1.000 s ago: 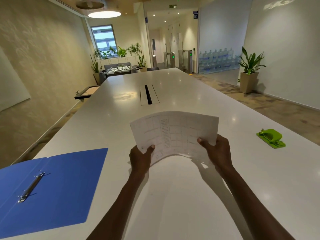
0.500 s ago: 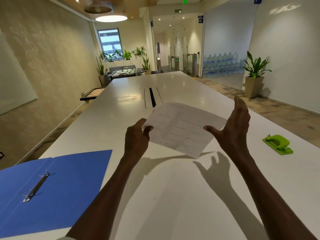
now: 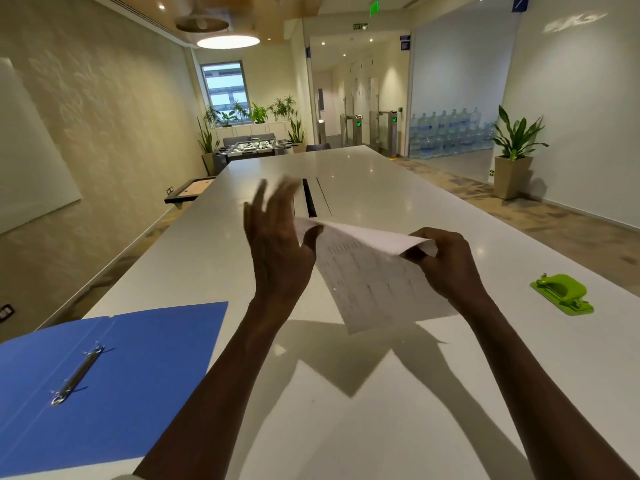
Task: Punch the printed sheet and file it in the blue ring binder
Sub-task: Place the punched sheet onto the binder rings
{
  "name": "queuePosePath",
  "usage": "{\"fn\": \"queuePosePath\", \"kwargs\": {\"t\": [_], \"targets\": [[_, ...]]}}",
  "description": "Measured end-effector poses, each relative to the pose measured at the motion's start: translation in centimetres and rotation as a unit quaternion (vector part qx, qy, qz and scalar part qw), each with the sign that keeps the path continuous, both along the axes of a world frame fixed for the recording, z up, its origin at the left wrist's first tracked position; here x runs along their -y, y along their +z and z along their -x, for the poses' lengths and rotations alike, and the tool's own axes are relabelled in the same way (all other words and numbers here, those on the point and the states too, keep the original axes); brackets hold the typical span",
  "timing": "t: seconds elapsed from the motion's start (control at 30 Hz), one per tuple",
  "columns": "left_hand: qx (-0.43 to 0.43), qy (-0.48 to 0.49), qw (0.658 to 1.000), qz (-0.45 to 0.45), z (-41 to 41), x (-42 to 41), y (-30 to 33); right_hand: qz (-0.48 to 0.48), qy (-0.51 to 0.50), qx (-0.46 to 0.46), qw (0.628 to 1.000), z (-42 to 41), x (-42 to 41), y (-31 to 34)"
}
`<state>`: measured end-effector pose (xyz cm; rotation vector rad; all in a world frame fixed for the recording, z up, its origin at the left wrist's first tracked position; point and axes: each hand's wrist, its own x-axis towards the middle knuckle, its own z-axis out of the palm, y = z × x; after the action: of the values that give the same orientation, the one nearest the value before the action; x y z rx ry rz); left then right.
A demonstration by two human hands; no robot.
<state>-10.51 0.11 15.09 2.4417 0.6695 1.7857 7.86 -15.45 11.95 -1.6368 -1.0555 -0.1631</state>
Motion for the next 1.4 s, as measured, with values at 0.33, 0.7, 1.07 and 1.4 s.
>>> {"fn": "queuePosePath", "kwargs": {"t": [0.33, 0.7, 1.07, 1.4], "targets": [[-0.028, -0.245, 0.846, 0.472, -1.3, 1.0, -4.4, -0.053, 0.045, -0.225, 0.972, 0.7, -0.3, -2.6], [0.021, -0.165, 0.891, 0.422, -3.3, 2.7, -8.9, -0.073, -0.018, -0.233, 0.969, 1.5, -0.5, -6.3], [-0.011, -0.164, 0.884, 0.438, -2.9, 1.9, -10.5, -0.027, -0.028, -0.269, 0.962, 2.6, -0.3, -9.1], [-0.02, -0.184, 0.86, 0.475, 3.5, -3.2, -6.9, 0.054, 0.026, -0.17, 0.984, 7.9, -3.0, -4.3]]}}
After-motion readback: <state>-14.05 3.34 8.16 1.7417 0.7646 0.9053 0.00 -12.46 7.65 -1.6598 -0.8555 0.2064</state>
